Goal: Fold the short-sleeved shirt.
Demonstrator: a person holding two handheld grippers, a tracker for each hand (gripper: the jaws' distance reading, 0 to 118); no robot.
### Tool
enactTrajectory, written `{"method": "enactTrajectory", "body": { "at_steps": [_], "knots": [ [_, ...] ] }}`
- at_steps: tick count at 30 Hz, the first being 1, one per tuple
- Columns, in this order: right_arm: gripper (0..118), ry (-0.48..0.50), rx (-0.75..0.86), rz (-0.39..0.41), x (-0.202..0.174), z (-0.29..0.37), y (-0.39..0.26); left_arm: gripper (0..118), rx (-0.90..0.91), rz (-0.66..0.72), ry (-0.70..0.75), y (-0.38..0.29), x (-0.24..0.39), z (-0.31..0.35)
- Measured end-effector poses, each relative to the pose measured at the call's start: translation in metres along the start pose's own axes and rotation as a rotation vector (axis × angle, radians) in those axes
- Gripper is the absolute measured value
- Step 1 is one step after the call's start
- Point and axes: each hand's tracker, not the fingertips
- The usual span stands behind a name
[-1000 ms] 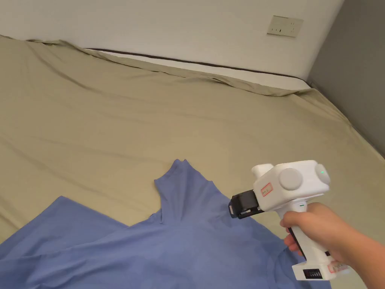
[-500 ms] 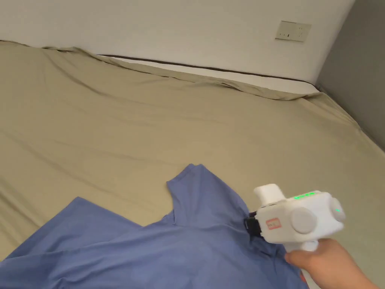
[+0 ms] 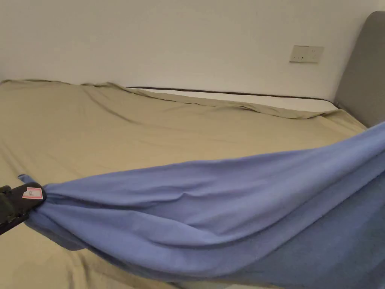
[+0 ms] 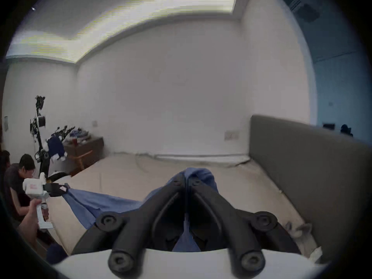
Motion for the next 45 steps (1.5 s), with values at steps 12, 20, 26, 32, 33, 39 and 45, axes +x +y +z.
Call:
{"method": "enactTrajectory", "body": {
  "at_steps": [12, 20, 26, 32, 33, 39, 45],
  "knots": [
    [4, -0.043, -0.018, 0.014, 0.022, -0.021, 0.070, 6, 0.161, -0.246, 0.013, 0.112, 0.093, -0.007],
    [4, -0.072, -0.135, 0.027, 0.017, -0.141, 0.129, 6, 0.134, -0.107, 0.019, 0.210, 0.068, -0.052],
    [4, -0.057, -0.217, -0.056, 0.004, -0.235, 0.186, 6, 0.185, -0.126, 0.109, 0.269, 0.070, -0.083],
    [4, -0.059, -0.244, -0.078, -0.015, -0.312, 0.223, 6, 0.211, -0.018, 0.131, 0.326, 0.037, -0.111],
    [4, -0.072, -0.252, -0.078, -0.020, -0.325, 0.227, 6, 0.208, -0.021, 0.129, 0.332, 0.035, -0.118],
    [4, -0.091, -0.243, -0.085, -0.032, -0.343, 0.219, 6, 0.216, -0.007, 0.152, 0.361, 0.004, -0.154],
    [4, -0.065, -0.277, -0.039, -0.032, -0.362, 0.172, 6, 0.209, -0.035, 0.103, 0.341, -0.033, -0.178]
  ]
}}
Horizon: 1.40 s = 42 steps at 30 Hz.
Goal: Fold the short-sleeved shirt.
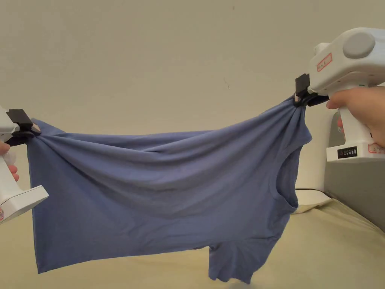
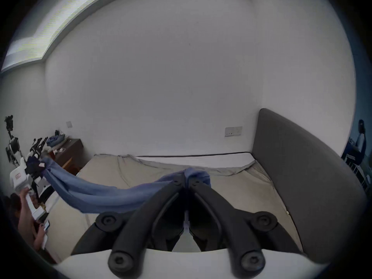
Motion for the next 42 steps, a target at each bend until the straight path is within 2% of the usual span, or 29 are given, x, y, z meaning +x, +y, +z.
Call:
{"method": "enactTrajectory", "body": {
  "at_steps": [5, 6, 8, 12, 17, 22, 27, 29, 30, 33, 38, 42],
  "knots": [
    [4, 0.076, -0.070, 0.093, 0.010, -0.019, -0.074, 6, -0.050, 0.011, -0.039, -0.054, -0.040, -0.006],
    [4, 0.099, -0.112, 0.124, 0.011, -0.021, -0.095, 6, -0.035, -0.055, -0.046, -0.070, -0.047, -0.002],
    [4, 0.091, -0.148, 0.158, 0.012, -0.022, -0.132, 6, -0.061, -0.060, -0.035, -0.096, -0.057, -0.001],
    [4, 0.167, -0.219, 0.092, 0.022, -0.007, -0.205, 6, -0.139, -0.006, -0.085, -0.148, -0.080, 0.024],
    [4, 0.206, -0.257, 0.050, 0.037, 0.049, -0.293, 6, -0.240, -0.034, -0.102, -0.220, -0.091, 0.080],
    [4, 0.217, -0.297, 0.016, 0.048, 0.121, -0.372, 6, -0.299, 0.024, -0.101, -0.270, -0.119, 0.144],
    [4, 0.180, -0.436, 0.021, 0.053, 0.165, -0.434, 6, -0.384, 0.041, -0.040, -0.308, -0.140, 0.184],
    [4, 0.163, -0.543, -0.015, 0.056, 0.165, -0.460, 6, -0.430, 0.015, -0.026, -0.326, -0.140, 0.196],
    [4, 0.148, -0.590, -0.008, 0.056, 0.165, -0.472, 6, -0.468, -0.002, -0.016, -0.331, -0.139, 0.197],
    [4, 0.120, -0.645, 0.050, 0.054, 0.163, -0.501, 6, -0.552, -0.054, 0.013, -0.350, -0.141, 0.205],
    [4, 0.113, -0.695, 0.009, 0.056, 0.157, -0.521, 6, -0.658, -0.173, 0.056, -0.367, -0.143, 0.214],
    [4, 0.110, -0.731, 0.042, 0.052, 0.156, -0.526, 6, -0.711, -0.264, 0.109, -0.378, -0.144, 0.207]
  ]
}}
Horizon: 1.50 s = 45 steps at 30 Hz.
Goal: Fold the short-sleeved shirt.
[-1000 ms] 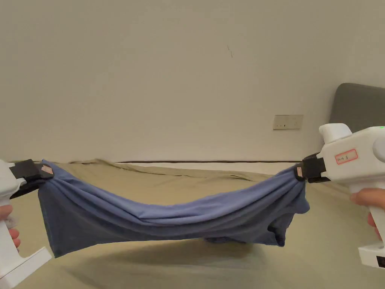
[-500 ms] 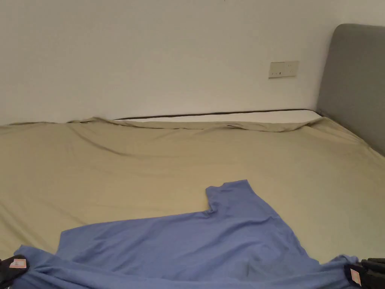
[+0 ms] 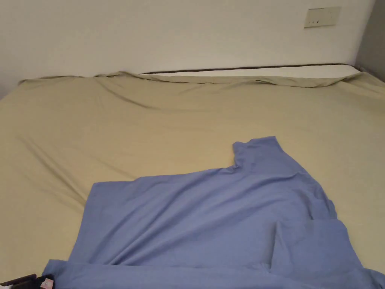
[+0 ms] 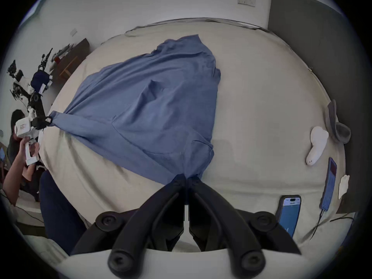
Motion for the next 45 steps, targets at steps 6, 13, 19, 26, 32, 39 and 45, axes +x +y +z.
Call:
{"method": "enactTrajectory", "body": {
  "at_steps": [6, 13, 19, 26, 32, 39, 45],
  "knots": [
    [4, -0.009, -0.025, 0.006, 0.000, 0.007, -0.001, 6, -0.050, -0.045, 0.089, -0.007, -0.005, -0.004],
    [4, -0.055, -0.088, 0.056, -0.004, -0.027, -0.008, 6, -0.108, 0.044, 0.064, -0.023, -0.019, -0.013],
    [118, -0.141, -0.136, 0.031, -0.001, -0.048, -0.007, 68, -0.053, 0.169, 0.083, -0.009, -0.016, -0.011],
    [118, -0.052, 0.397, -0.110, -0.025, 0.089, 0.024, 109, 0.428, 0.043, -0.102, -0.024, 0.109, 0.115],
    [101, 0.108, 0.510, -0.223, -0.066, 0.087, 0.011, 106, 0.283, 0.086, 0.194, -0.022, 0.199, 0.053],
    [2, 0.212, 0.440, -0.083, -0.092, 0.037, 0.023, 0, 0.209, 0.019, 0.096, 0.033, 0.147, 0.001],
    [2, 0.234, 0.406, -0.036, -0.112, 0.027, 0.039, 92, -0.018, -0.006, 0.235, 0.172, 0.030, -0.119]
  ]
}}
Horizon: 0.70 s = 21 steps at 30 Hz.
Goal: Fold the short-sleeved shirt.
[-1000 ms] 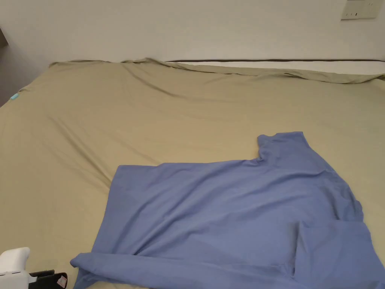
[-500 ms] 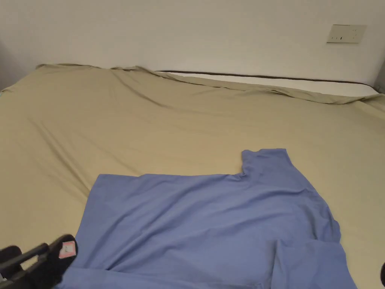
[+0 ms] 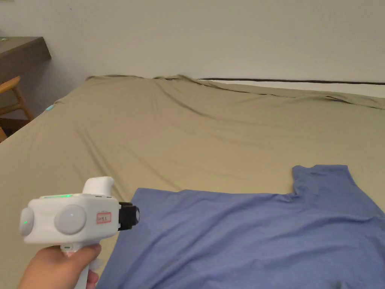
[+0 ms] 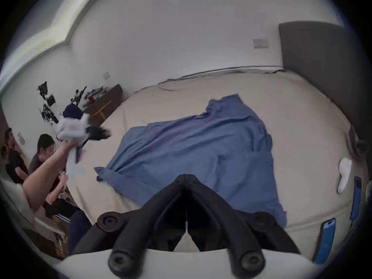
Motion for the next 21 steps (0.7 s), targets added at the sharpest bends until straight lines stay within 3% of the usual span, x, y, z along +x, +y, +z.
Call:
{"method": "enactTrajectory", "body": {
  "at_steps": [1, 2, 5, 9, 13, 15, 17, 19, 20, 21],
  "knots": [
    [2, 0.022, -0.028, -0.013, 0.007, -0.006, -0.005, 117, -0.071, -0.017, 0.110, 0.024, -0.006, -0.042],
    [2, 0.022, -0.046, -0.013, 0.010, -0.012, -0.008, 117, -0.146, -0.060, 0.146, 0.040, -0.011, -0.076],
    [2, 0.037, -0.107, -0.008, 0.013, -0.028, -0.018, 117, -0.150, -0.150, 0.164, 0.074, -0.017, -0.131],
    [2, 0.056, -0.155, -0.003, 0.019, -0.045, -0.026, 117, -0.177, -0.059, 0.139, 0.110, -0.034, -0.184],
    [2, 0.068, -0.179, -0.008, 0.025, -0.056, -0.026, 117, -0.379, -0.213, 0.232, 0.097, -0.019, -0.251],
    [2, 0.069, -0.179, -0.013, 0.029, -0.059, -0.024, 117, -0.294, -0.067, 0.177, 0.103, -0.038, -0.226],
    [2, 0.074, -0.177, -0.024, 0.032, -0.062, -0.021, 115, -0.315, -0.043, 0.155, 0.097, -0.042, -0.223],
    [2, 0.092, -0.168, -0.028, 0.034, -0.065, -0.017, 101, -0.275, -0.145, 0.172, 0.087, -0.025, -0.205],
    [2, 0.096, -0.166, -0.022, 0.036, -0.067, -0.014, 84, -0.249, -0.164, 0.154, 0.083, -0.020, -0.195],
    [2, 0.079, -0.161, -0.006, 0.036, -0.070, -0.009, 30, -0.206, -0.170, 0.148, 0.080, -0.011, -0.186]
  ]
}}
